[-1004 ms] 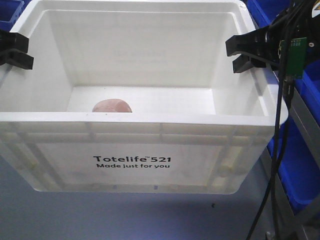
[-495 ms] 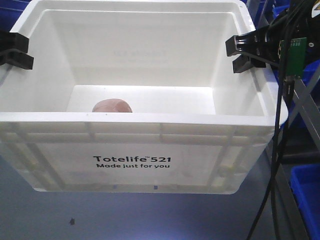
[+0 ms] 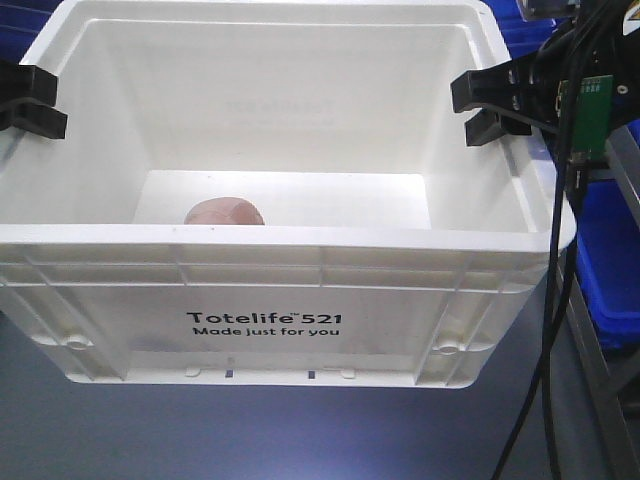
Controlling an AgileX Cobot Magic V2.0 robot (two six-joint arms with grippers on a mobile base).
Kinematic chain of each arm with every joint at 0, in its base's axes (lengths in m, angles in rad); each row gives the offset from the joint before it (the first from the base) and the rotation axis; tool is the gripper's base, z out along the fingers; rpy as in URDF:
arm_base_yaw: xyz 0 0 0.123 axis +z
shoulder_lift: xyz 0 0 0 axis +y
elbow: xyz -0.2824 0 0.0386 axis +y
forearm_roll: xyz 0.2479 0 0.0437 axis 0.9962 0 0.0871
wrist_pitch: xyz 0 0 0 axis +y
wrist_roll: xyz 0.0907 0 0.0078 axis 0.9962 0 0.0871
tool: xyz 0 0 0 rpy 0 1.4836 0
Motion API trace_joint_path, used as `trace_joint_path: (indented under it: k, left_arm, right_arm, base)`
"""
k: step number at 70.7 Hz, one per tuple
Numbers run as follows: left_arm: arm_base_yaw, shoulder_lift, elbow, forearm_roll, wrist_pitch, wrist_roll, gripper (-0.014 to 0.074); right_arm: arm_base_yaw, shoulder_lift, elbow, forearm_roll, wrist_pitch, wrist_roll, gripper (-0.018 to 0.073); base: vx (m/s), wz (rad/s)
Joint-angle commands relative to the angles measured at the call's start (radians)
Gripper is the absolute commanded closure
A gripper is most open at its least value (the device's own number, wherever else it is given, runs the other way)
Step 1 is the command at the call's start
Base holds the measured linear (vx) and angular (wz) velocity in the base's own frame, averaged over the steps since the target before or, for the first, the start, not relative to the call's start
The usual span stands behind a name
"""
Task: Place moving items into box and shelve
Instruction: 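Hold the tote by its rims while the base approaches the blue-bin rack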
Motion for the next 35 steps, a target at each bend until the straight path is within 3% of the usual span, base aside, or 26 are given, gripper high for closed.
trace_joint_path:
  k: [1, 35]
  left_arm:
    - [-0.005, -0.041, -0.048, -0.039, -0.113, 0.022, 0.0613]
    - [-0.005, -0.041, -0.048, -0.039, -0.113, 0.022, 0.0613]
  right_arm:
    - [-0.002, -0.043, -0.043, 0.018, -0.107, -0.03, 0.0571]
    - [-0.002, -0.043, -0.043, 0.018, -0.107, -0.03, 0.0571]
  base:
    - [0.43, 0.17]
    - [0.41, 0.29]
